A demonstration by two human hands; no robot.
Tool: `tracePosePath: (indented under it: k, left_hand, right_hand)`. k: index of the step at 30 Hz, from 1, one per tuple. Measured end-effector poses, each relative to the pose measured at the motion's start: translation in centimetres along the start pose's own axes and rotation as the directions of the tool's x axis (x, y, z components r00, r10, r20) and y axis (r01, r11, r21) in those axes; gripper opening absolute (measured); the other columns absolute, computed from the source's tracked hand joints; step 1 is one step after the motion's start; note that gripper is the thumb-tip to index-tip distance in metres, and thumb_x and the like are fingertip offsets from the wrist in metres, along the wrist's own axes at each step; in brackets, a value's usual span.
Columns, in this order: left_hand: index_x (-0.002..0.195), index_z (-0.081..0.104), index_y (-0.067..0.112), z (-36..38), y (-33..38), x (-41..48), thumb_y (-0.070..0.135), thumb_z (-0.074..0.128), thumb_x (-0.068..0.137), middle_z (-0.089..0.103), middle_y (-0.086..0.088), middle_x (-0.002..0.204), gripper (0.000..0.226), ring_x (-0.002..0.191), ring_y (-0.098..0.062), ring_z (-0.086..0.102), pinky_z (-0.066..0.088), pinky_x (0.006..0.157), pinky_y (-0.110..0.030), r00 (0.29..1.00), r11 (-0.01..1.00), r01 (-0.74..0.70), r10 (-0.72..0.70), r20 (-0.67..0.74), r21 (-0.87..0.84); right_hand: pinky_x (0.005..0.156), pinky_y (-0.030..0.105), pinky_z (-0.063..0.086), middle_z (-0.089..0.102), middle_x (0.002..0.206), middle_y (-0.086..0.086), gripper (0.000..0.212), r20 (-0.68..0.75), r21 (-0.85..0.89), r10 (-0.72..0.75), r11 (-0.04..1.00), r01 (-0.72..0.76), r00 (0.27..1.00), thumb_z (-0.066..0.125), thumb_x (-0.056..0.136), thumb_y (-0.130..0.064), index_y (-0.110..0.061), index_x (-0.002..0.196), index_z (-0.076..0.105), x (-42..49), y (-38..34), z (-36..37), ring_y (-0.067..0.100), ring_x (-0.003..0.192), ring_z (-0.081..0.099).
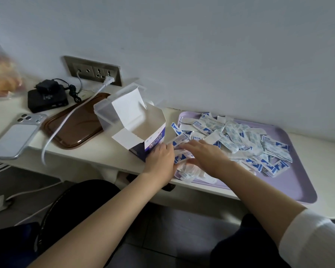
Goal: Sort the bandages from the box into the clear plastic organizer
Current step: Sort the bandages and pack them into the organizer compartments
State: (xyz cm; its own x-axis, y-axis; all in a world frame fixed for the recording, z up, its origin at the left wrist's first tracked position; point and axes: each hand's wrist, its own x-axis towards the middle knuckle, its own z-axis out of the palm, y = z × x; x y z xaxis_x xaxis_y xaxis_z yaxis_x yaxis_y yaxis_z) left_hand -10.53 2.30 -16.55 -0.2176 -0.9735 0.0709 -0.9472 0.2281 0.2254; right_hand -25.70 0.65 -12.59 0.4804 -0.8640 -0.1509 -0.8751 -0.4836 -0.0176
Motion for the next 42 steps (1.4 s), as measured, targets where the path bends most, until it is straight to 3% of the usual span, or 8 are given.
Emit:
tracePosePath:
  k: [12,17,22,25,30,33,37,42]
  left_hand:
    - [0.125,0.05,0.013,-2.2,1.2,0.1,0.037,0.052,0.09,0.05,-0.006,0.125,0.042,0.122,-0.02,0.043,0.036,0.099,-0.033,0.989,0.885,0.144,-0.121,0.08,-0.442]
    - [0.106,0.059,0.013,-3.6,1.8,1.1,0.029,0.05,0.094,0.061,-0.001,0.097,0.022,0.093,-0.019,0.058,0.043,0.081,-0.029,0.961,0.719,0.258,-0.262,0.092,-0.646]
    - [0.095,0.052,0.013,-4.2,2.1,1.8,0.005,0.055,0.087,0.054,0.004,0.086,0.012,0.067,-0.013,0.052,0.04,0.059,-0.018,0.965,0.687,0.214,-0.258,0.043,-0.695]
    - [0.092,0.045,0.012,-4.2,2.1,1.7,-0.004,0.054,0.083,0.052,0.005,0.089,0.021,0.078,-0.015,0.052,0.038,0.06,-0.012,0.975,0.674,0.115,-0.219,-0.048,-0.729]
    - [0.1,0.043,0.012,-3.5,1.9,1.1,-0.011,0.054,0.079,0.052,0.008,0.088,0.033,0.077,-0.013,0.053,0.037,0.062,-0.017,0.973,0.688,0.023,-0.183,-0.143,-0.726]
    - [0.113,0.044,0.013,-2.7,1.7,0.7,-0.008,0.052,0.081,0.06,-0.005,0.098,0.039,0.067,-0.011,0.048,0.034,0.062,-0.02,0.981,0.732,0.023,-0.147,-0.125,-0.681]
    - [0.126,0.043,0.012,-1.8,1.6,0.3,0.011,0.05,0.091,0.051,-0.008,0.119,0.036,0.109,-0.027,0.046,0.035,0.093,-0.035,0.997,0.977,-0.065,0.058,-0.041,-0.201]
    - [0.12,0.04,0.01,-1.3,1.6,-0.1,0.016,0.051,0.091,0.046,-0.008,0.126,0.032,0.121,-0.026,0.037,0.028,0.104,-0.034,0.986,0.97,-0.153,0.136,0.101,0.191]
  right_hand:
    - [0.066,0.031,0.038,0.054,0.113,0.004,0.03,-0.064,-0.03,0.003,1.0,-0.005,0.998,0.038,0.099,-0.034,-0.019,0.121,0.052,0.3,0.4,-0.4,0.024,0.099,0.059]
    - [0.059,0.03,0.034,0.052,0.108,0.003,0.023,-0.104,-0.102,0.017,0.994,-0.028,0.994,0.044,0.098,-0.019,-0.017,0.119,0.054,0.3,0.4,-0.3,0.023,0.091,0.06]
    - [0.066,0.032,0.043,0.046,0.125,0.001,0.043,-0.135,0.009,0.049,0.999,-0.048,0.99,0.052,0.094,-0.034,-0.017,0.132,0.04,-0.4,0.4,-1.0,0.023,0.1,0.058]
    - [0.082,0.034,0.044,0.04,0.134,0.002,0.058,-0.167,0.107,0.078,0.992,-0.061,0.983,0.058,0.089,-0.036,-0.018,0.139,0.035,-0.7,0.7,-1.5,0.022,0.117,0.047]
    - [0.098,0.033,0.035,0.05,0.125,0.004,0.033,-0.289,0.056,0.085,0.996,-0.072,0.954,0.051,0.093,-0.035,-0.013,0.118,0.054,-0.8,1.3,-1.5,0.024,0.116,0.042]
    - [0.091,0.03,0.035,0.054,0.118,0.005,0.027,-0.263,0.127,0.119,0.988,-0.088,0.958,0.048,0.095,-0.031,-0.011,0.113,0.053,-1.1,1.0,-1.2,0.024,0.111,0.046]
    - [0.089,0.03,0.038,0.055,0.119,0.008,0.024,-0.099,0.291,0.168,0.947,-0.133,0.981,0.049,0.096,-0.023,-0.01,0.116,0.047,-1.2,0.2,0.1,0.023,0.111,0.048]
    - [0.087,0.029,0.04,0.051,0.121,0.008,0.02,-0.029,0.402,0.211,0.897,-0.182,0.977,0.049,0.093,-0.008,-0.008,0.114,0.047,-0.7,-0.5,1.4,0.023,0.113,0.047]
